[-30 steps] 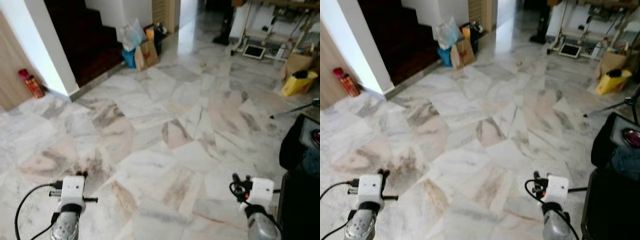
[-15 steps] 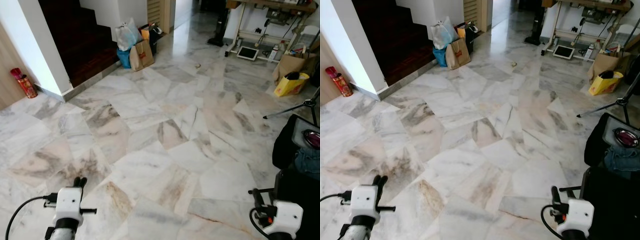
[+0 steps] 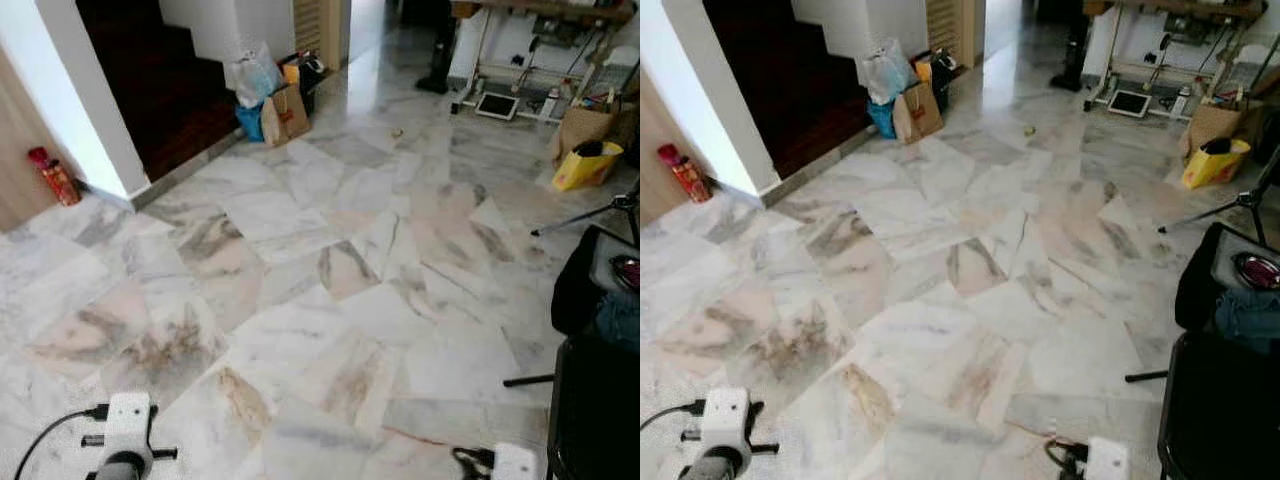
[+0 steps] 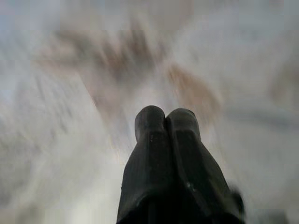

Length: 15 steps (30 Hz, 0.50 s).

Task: Hang keys on a hook

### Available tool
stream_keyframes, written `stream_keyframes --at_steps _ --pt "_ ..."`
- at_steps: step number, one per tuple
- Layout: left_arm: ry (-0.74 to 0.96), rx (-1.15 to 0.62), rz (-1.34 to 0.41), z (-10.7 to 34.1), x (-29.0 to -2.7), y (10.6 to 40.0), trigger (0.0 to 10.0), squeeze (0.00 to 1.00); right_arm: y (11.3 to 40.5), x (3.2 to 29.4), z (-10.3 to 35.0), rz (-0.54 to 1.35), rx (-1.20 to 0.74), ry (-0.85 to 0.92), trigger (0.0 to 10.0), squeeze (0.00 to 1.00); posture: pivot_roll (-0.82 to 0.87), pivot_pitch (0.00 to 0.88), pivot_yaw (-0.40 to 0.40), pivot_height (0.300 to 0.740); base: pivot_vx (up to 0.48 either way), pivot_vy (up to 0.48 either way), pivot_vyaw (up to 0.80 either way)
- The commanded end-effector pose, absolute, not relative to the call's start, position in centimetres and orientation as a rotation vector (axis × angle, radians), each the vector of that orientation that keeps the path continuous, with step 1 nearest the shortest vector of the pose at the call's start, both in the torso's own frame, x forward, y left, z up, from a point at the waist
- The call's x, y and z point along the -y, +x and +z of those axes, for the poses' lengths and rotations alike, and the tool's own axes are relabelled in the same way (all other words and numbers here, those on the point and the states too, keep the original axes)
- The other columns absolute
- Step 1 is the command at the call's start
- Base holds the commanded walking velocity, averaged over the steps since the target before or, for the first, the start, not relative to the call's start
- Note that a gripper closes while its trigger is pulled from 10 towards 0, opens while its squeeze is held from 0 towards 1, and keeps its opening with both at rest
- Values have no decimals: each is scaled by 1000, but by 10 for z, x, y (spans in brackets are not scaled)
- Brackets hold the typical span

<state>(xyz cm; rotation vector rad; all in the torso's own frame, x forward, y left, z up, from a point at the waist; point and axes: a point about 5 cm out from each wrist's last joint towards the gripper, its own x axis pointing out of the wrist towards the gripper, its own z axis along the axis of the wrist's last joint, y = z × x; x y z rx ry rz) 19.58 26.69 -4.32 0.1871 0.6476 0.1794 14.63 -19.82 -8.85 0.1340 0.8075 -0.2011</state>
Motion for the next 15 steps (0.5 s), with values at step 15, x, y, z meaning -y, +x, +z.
stream_keyframes --at_steps 15 --pt "46 -941 156 -84 -230 161 10000 0 136 212 -97 -191 -974 54 10000 0 210 0 -34 740 0 0 -775"
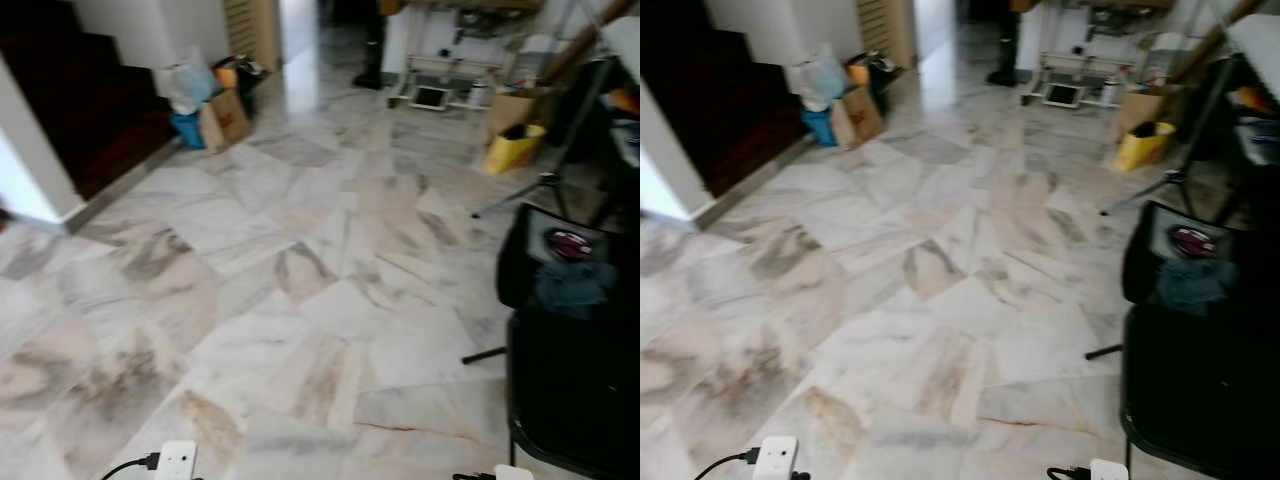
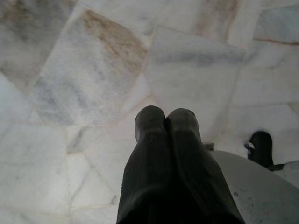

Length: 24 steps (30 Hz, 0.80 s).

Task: Hang keys on a hook

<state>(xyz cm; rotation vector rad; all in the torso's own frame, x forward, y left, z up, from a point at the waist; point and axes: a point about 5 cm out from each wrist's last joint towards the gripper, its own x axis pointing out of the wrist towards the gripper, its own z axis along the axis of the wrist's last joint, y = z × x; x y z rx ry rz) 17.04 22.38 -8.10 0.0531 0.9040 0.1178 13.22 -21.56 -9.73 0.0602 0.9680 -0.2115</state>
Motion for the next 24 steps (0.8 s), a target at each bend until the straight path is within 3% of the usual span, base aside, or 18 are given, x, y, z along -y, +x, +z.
stream_keyframes --at_steps 1,5,11,22,24 --pt "50 -952 155 -85 -231 160 10000 0 139 210 -97 -180 -974 49 10000 0 211 0 -43 740 0 0 -769" --pt "11 -973 193 -87 -233 154 10000 0 146 212 -94 -128 -979 18 10000 0 219 0 -74 740 0 0 -767" --pt "36 -1052 166 -95 -231 137 10000 0 132 241 -94 -169 -1035 -2 10000 0 209 0 -70 740 0 0 -763" --pt "119 -1084 157 -94 -246 129 10000 0 106 238 -102 -186 -1094 48 10000 0 209 0 -15 740 0 0 -763" --pt "135 -1086 151 -93 -249 128 10000 0 112 230 -102 -181 -1078 65 10000 0 208 0 -2 740 0 0 -763"
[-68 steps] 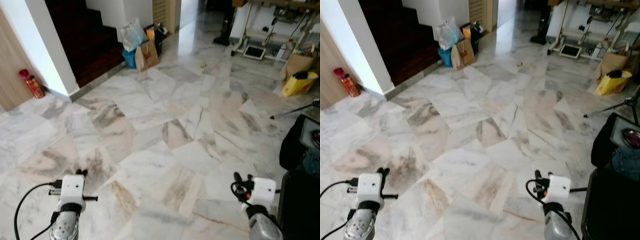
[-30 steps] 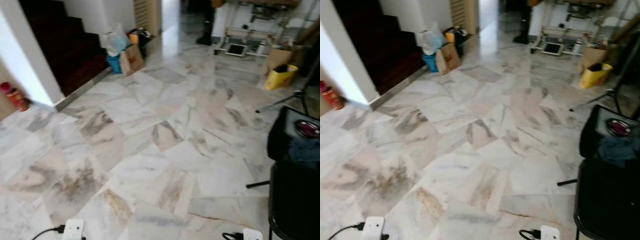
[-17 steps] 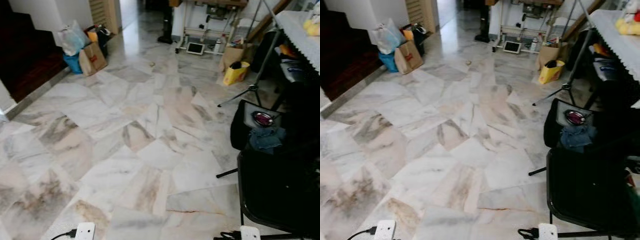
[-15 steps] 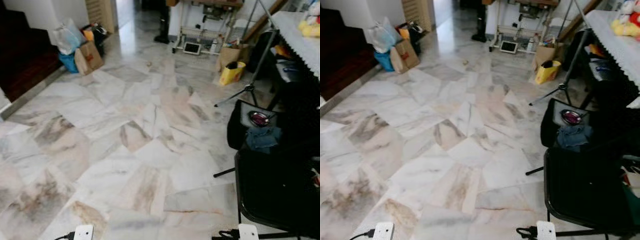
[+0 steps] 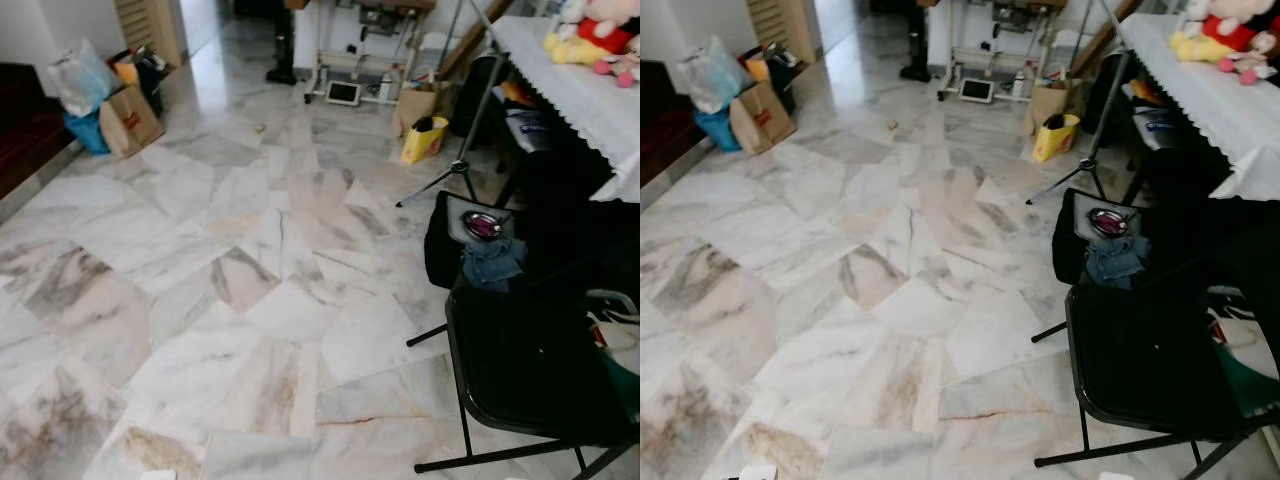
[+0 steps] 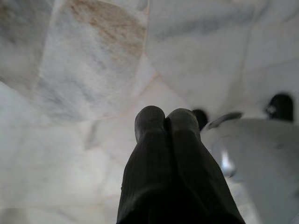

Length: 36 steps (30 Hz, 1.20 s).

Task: Hang keys on a hook

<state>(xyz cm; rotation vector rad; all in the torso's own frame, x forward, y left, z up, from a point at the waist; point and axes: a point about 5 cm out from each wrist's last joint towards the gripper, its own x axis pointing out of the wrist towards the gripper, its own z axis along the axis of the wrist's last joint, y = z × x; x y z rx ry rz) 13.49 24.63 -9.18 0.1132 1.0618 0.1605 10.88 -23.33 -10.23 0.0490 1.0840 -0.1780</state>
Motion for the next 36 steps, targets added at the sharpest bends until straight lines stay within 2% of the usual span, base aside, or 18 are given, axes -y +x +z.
stream_keyframes --at_steps 1,10,14,19,36 --pt "164 -1090 138 -92 -254 127 10000 0 114 226 -103 -179 -1072 74 10000 0 206 0 16 740 0 0 -763" --pt "184 -1085 147 -89 -266 125 10000 0 123 210 -103 -152 -1054 73 10000 0 187 0 7 740 0 0 -760" --pt "179 -1081 142 -90 -261 126 10000 0 126 212 -102 -152 -1047 61 10000 0 190 0 9 740 0 0 -756" --pt "185 -1087 114 -91 -255 129 10000 0 129 212 -101 -174 -1035 72 10000 0 198 0 3 740 0 -340 -755" --pt "114 -1069 114 -94 -233 138 10000 0 125 217 -101 -145 -1045 52 10000 0 192 0 -33 740 0 0 -746"
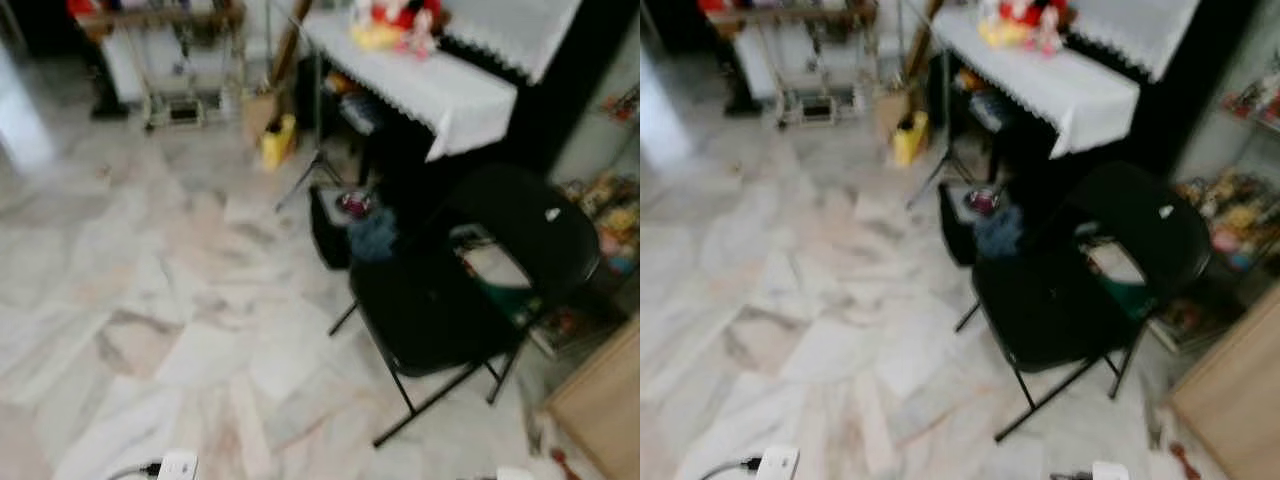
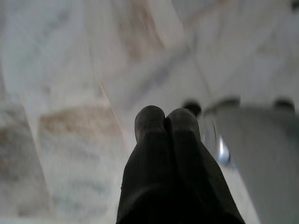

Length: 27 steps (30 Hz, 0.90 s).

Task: Hang keys on a hook

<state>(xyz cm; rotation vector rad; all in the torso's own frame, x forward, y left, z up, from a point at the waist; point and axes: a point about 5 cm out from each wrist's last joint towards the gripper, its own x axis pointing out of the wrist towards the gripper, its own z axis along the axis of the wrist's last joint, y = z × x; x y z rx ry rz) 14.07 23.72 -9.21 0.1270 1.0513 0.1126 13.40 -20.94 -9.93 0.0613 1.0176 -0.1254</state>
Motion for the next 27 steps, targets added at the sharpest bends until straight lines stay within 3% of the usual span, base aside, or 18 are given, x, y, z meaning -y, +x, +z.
stream_keyframes --at_steps 1,17,21,27 --pt "105 -1068 117 -95 -232 138 10000 0 125 218 -101 -148 -1042 55 10000 0 191 0 -34 740 0 0 -731" --pt "132 -1057 93 -94 -229 141 10000 0 126 218 -100 -151 -1037 71 10000 0 165 0 -20 740 0 0 -724" --pt "133 -1060 90 -94 -231 140 10000 0 126 218 -100 -151 -1037 70 10000 0 162 0 -16 740 0 -348 -719" --pt "146 -1065 75 -94 -233 139 10000 0 126 219 -100 -159 -1038 69 10000 0 163 0 -15 740 0 0 -718"
